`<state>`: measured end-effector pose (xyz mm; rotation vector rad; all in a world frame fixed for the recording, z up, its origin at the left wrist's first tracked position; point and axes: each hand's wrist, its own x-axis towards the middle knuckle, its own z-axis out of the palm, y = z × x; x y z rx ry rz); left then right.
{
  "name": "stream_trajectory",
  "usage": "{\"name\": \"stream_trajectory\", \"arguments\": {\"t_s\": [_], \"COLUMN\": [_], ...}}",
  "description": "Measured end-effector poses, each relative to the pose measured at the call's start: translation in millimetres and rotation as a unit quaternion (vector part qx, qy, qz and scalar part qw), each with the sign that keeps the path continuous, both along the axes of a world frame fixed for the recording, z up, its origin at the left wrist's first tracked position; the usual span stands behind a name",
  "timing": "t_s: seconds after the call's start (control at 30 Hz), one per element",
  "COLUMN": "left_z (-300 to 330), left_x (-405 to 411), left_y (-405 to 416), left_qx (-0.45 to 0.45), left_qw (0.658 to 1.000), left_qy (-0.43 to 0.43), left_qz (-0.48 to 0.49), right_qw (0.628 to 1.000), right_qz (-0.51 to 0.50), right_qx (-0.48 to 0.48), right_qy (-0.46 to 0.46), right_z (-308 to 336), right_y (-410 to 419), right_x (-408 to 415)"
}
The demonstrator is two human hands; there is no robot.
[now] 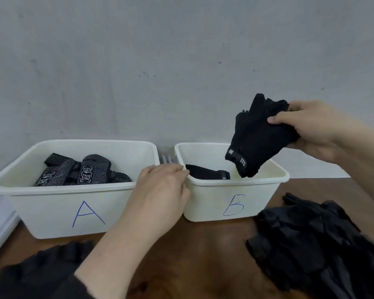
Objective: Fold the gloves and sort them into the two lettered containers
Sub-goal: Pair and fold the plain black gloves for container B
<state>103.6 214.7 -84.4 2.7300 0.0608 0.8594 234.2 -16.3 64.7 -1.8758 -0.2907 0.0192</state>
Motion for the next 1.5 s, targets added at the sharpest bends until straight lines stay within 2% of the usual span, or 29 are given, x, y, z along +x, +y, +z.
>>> {"name": "stream_trajectory", "arguments": {"t_s": [0.07, 0.13, 0.23, 0.3, 0.37, 0.43, 0.53, 0.6, 0.67, 0.77, 0.87, 0.97, 1.07, 1.17, 1.27, 1.4, 1.5], "left_z": [-1.9, -2.6, -5.0, -3.4, -3.9, -4.5, -3.6, -0.8, 0.5, 0.8, 0.4, 5.0, -8.1, -45.5, -82.1, -96.7, -97.5], "left_x": [4.6, 6.2, 7.5, 6.0, 5.8, 6.5, 6.5, 5.0, 3.3, 3.3, 6.6, 1.5, -10.2, -25.4, -45.2, -65.6, -70.7], "left_y": [1.1, 1.5, 2.0, 0.3, 1.3, 3.2, 4.1, 3.3, 2.6, 3.2, 2.1, -10.2, -31.2, -49.2, -62.4, -81.1, -97.9], "left_qx": [0.031, 0.054, 0.058, 0.052, 0.049, 0.045, 0.042, 0.03, 0.024, 0.028, 0.002, -0.084, -0.154, -0.208, -0.224, -0.258, -0.253], "left_qw": [0.999, 0.998, 0.998, 0.998, 0.998, 0.999, 0.998, 0.999, 0.998, 0.999, 1.0, 0.992, 0.977, 0.975, 0.974, 0.961, 0.963], "left_qy": [0.025, 0.013, -0.006, -0.008, -0.006, -0.002, 0.023, 0.042, 0.049, 0.034, -0.009, -0.084, -0.138, -0.062, 0.025, 0.095, 0.088], "left_qz": [0.013, 0.029, 0.032, 0.031, 0.031, 0.03, 0.028, 0.019, 0.013, 0.015, -0.005, -0.031, -0.052, -0.05, -0.027, -0.021, -0.028], "right_qw": [1.0, 0.999, 0.993, 0.986, 0.982, 0.963, 0.883, 0.846, 0.836, 0.86, 0.916, 0.952, 0.96, 0.977, 0.983, 0.974, 0.979], "right_qz": [-0.005, -0.005, 0.007, 0.023, 0.035, 0.032, 0.034, 0.035, 0.039, 0.036, 0.007, 0.006, 0.023, 0.043, 0.034, 0.032, 0.011], "right_qx": [-0.011, -0.012, 0.052, 0.048, -0.074, -0.237, -0.467, -0.532, -0.546, -0.5, -0.357, -0.187, -0.1, -0.082, -0.132, -0.191, -0.158], "right_qy": [0.018, 0.042, 0.106, 0.16, 0.168, 0.127, 0.032, -0.013, -0.035, -0.095, -0.185, -0.241, -0.26, -0.193, -0.125, -0.12, -0.13], "right_z": [-10.3, -25.4, -52.8, -74.8, -97.6, -109.3, -103.6, -96.5, -93.6, -89.9, -78.4, -74.1, -98.7, -153.4, -209.6, -244.7, -247.2], "right_y": [19.9, 44.6, 80.6, 93.4, 98.0, 97.6, 99.4, 101.7, 103.2, 104.3, 103.5, 94.6, 77.3, 55.5, 35.0, 10.2, -6.9], "right_x": [21.5, 35.2, 51.8, 58.1, 62.8, 63.9, 59.4, 54.7, 53.3, 57.5, 44.4, 1.0, -57.0, -105.7, -138.2, -158.8, -164.8]}}
